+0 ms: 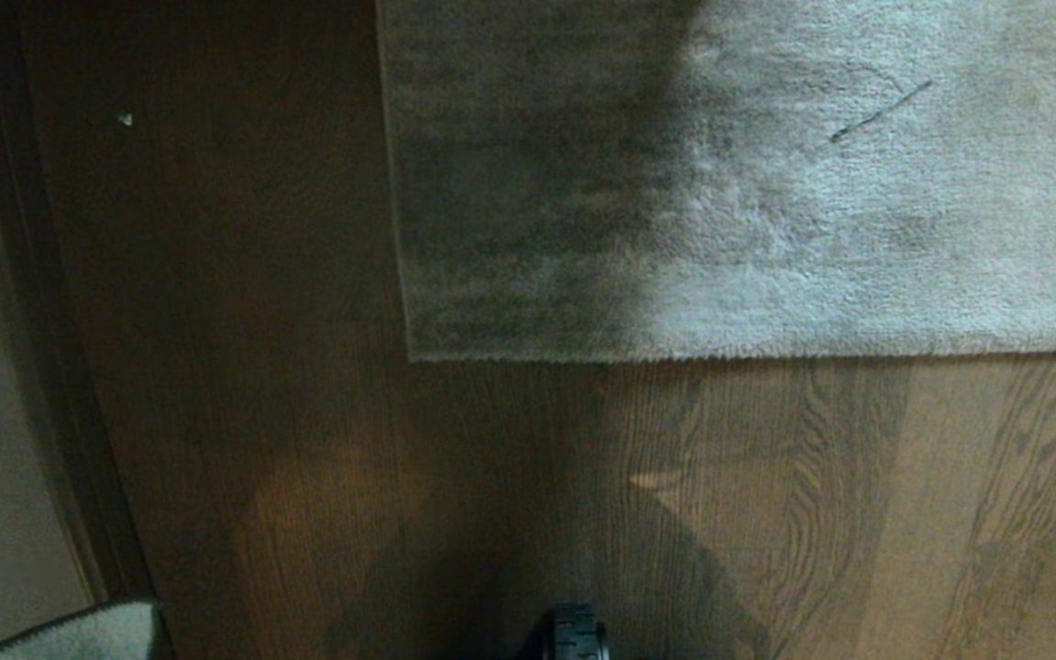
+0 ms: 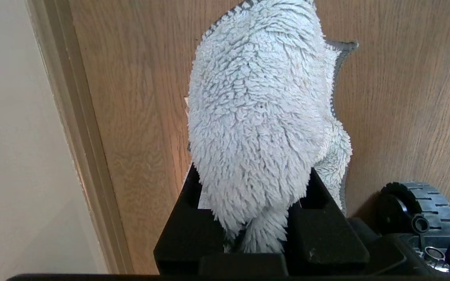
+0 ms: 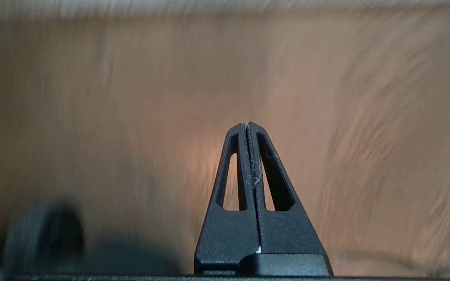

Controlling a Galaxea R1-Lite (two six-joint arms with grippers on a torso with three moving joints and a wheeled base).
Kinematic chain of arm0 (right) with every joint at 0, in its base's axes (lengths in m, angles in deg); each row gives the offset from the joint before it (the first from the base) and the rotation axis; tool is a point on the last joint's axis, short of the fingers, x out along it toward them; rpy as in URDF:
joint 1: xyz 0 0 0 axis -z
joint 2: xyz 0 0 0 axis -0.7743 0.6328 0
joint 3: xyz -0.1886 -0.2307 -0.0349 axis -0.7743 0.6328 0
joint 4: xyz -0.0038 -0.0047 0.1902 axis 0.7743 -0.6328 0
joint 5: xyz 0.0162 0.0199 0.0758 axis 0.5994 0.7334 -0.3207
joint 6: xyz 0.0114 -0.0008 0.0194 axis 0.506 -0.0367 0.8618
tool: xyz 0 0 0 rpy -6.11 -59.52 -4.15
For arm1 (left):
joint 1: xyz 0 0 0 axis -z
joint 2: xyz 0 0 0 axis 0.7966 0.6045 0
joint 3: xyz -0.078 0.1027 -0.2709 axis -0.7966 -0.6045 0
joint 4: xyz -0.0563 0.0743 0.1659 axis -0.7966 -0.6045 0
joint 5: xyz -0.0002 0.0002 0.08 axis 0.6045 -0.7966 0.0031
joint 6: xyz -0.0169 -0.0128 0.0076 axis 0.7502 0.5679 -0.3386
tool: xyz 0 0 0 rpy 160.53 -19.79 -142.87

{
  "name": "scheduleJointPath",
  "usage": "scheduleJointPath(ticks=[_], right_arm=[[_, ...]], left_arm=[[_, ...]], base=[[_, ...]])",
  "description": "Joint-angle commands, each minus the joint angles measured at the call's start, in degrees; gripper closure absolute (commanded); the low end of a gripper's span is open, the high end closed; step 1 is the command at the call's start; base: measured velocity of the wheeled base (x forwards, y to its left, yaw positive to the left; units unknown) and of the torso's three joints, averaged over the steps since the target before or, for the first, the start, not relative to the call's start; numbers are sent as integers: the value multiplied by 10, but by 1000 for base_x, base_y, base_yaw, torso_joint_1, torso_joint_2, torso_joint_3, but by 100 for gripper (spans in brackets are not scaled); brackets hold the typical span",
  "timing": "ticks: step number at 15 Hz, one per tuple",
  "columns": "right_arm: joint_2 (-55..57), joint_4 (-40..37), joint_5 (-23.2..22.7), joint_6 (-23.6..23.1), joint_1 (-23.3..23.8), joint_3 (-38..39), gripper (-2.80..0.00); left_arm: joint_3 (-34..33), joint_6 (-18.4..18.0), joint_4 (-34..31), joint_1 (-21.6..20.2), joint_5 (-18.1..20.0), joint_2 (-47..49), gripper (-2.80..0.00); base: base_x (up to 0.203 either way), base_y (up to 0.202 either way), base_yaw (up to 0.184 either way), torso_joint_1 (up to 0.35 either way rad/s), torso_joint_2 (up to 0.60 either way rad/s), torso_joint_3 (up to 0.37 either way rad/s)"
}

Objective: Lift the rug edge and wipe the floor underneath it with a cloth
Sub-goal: Put down the rag

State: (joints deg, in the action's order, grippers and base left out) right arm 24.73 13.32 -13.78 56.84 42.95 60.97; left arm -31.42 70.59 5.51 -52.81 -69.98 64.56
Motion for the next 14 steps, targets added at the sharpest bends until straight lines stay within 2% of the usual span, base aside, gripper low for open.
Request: scheduleJointPath(ticks=[1,3,6,14], right_arm=[[-19,-96,-64,-20,0,8,0],[-18,-170,-94,-64,1,6,0],[-18,-166,-98,-68,1,7,0],[-18,-162,-98,-41,1,8,0]], left_arm=[[0,0,0,0,0,0,0],[0,0,0,0,0,0,0],[0,0,0,0,-1,0,0],[0,0,0,0,0,0,0]], base=[[0,0,0,0,0,0],[0,0,0,0,0,0],[0,0,0,0,0,0],[0,0,0,0,0,0]])
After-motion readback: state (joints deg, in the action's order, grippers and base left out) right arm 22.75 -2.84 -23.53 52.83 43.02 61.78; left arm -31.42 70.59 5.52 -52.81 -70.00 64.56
